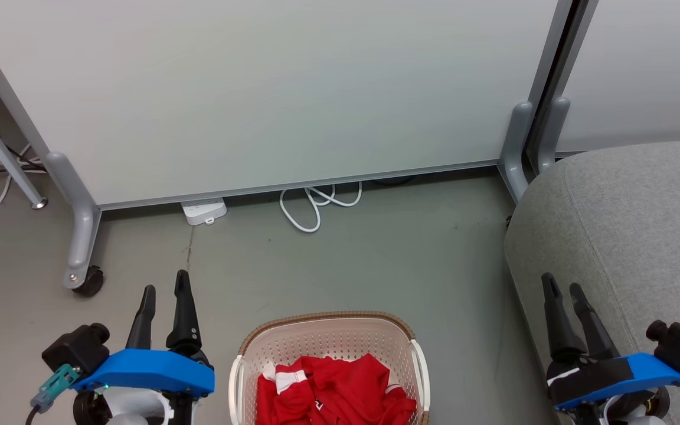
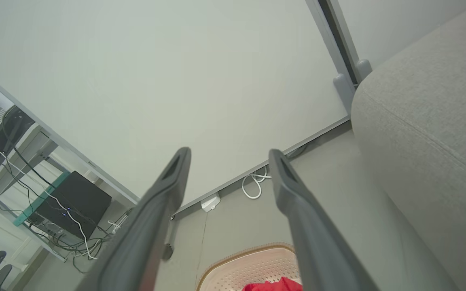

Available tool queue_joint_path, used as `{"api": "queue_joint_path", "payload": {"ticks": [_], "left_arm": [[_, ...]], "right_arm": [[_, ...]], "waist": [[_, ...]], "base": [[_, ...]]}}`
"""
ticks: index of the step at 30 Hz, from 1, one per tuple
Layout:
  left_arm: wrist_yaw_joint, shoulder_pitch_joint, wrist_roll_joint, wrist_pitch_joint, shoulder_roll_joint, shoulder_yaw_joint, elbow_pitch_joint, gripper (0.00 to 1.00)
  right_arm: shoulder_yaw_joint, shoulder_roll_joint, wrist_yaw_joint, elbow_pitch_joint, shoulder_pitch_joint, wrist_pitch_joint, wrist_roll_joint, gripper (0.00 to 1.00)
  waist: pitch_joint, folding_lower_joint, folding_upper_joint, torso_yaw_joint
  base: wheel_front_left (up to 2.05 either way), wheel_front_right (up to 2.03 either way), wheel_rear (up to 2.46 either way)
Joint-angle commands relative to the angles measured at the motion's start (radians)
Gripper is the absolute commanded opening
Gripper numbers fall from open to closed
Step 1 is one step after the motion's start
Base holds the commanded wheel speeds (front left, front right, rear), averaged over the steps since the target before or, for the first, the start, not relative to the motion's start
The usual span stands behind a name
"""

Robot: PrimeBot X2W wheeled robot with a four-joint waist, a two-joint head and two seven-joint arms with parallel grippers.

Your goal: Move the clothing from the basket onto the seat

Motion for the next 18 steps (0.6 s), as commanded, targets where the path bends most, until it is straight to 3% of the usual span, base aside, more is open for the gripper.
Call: {"api": "queue_joint_path", "payload": {"ticks": [1,18], "left_arm": [[0.007,-0.028,0.041,-0.012,0.007,-0.011,-0.005,1.00],[0.021,-0.030,0.216,-0.056,0.010,-0.045,0.019,1.00]], "right_arm": [[0.003,-0.006,0.002,-0.007,-0.008,-0.012,-0.041,1.00],[0.009,-0.005,0.002,0.000,0.001,-0.056,-0.230,1.00]], "waist": [[0.000,0.0000,0.0000,0.001],[-0.004,0.0000,0.0000,0.002]], "base": [[0.00,0.00,0.00],[0.00,0.00,0.00]]}}
